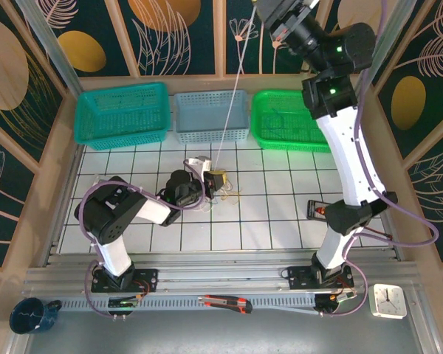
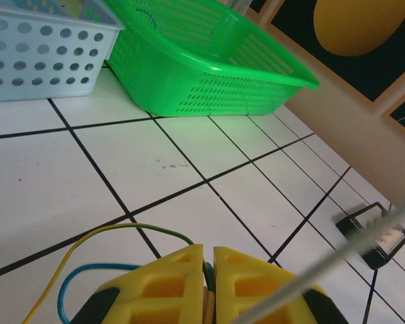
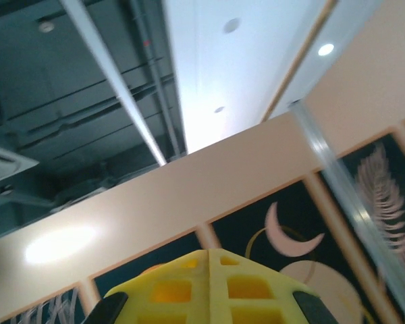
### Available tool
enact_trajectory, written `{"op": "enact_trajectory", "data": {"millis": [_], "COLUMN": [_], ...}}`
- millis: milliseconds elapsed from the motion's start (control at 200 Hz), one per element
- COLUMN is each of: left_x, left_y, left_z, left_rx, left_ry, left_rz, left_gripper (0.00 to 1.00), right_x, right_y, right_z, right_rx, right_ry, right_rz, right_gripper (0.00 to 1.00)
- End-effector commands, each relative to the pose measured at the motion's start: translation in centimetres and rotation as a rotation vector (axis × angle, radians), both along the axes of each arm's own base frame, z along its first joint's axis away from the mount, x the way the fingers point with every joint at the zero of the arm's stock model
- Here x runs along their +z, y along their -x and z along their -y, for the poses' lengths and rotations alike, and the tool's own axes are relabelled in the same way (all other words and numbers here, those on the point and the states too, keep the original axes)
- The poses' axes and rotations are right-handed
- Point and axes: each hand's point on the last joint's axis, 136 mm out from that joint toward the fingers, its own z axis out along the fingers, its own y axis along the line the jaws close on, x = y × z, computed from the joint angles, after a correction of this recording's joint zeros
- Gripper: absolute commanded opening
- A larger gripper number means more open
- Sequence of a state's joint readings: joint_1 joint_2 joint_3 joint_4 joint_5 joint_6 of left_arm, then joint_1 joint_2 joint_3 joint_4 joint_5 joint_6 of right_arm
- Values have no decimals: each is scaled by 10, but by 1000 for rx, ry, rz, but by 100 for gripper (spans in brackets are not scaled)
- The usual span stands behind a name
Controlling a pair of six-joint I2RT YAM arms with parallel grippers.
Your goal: Untangle the cables
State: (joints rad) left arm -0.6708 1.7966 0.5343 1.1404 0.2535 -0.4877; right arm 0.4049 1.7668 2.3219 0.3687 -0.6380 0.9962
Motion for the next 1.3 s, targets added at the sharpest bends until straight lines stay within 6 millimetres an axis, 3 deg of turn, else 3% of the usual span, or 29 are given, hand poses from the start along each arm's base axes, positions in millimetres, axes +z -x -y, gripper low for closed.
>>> {"op": "enact_trajectory", "data": {"millis": [0, 60, 110, 235, 415, 510, 606, 691, 751, 881, 991, 1086, 1096, 1106, 1176, 1296], "left_x": [-55, -61, -65, -73, -78, -75, -66, -59, -53, -44, -37, -33, -33, -32, -31, -27], "left_y": [17, 20, 22, 27, 29, 29, 28, 26, 26, 25, 24, 24, 24, 23, 22, 21], "left_z": [-13, -15, -15, -16, -18, -17, -16, -15, -14, -13, -12, -12, -11, -12, -10, -11], "left_rx": [5, 3, -1, -8, -10, -9, -10, -9, -12, -9, -12, -13, -14, -13, -15, -4], "left_ry": [-89, -92, -95, -93, -93, -86, -70, -60, -48, -35, -29, -29, -30, -29, -33, -31], "left_rz": [-144, -158, -170, -190, -206, -202, -191, -186, -180, -172, -164, -159, -158, -158, -159, -163], "left_gripper": [0, 0, 9, 21, 20, 17, 15, 16, 16, 16, 16, 16, 16, 16, 16, 14], "right_x": [57, 61, 64, 68, 66, 54, 23, -23, -66, -175, -273, -357, -359, -375, -427, -496], "right_y": [55, 58, 62, 72, 75, 66, 48, 29, 13, -13, -24, -23, -22, -21, -14, 7], "right_z": [58, 67, 73, 77, 77, 71, 61, 51, 48, 40, 29, 17, 15, 14, 7, -4], "right_rx": [-18, -29, -37, -42, -34, -20, -8, -26, -49, -103, -156, -204, -203, -209, -236, -238], "right_ry": [-180, -191, -199, -203, -198, -179, -139, -93, -64, 26, 175, 338, 346, 376, 500, 669], "right_rz": [187, 202, 214, 239, 238, 203, 123, 18, -73, -288, -454, -570, -570, -592, -636, -677], "right_gripper": [0, 0, 0, 0, 0, 0, 0, 0, 0, 0, 13, 26, 27, 29, 36, 43]}}
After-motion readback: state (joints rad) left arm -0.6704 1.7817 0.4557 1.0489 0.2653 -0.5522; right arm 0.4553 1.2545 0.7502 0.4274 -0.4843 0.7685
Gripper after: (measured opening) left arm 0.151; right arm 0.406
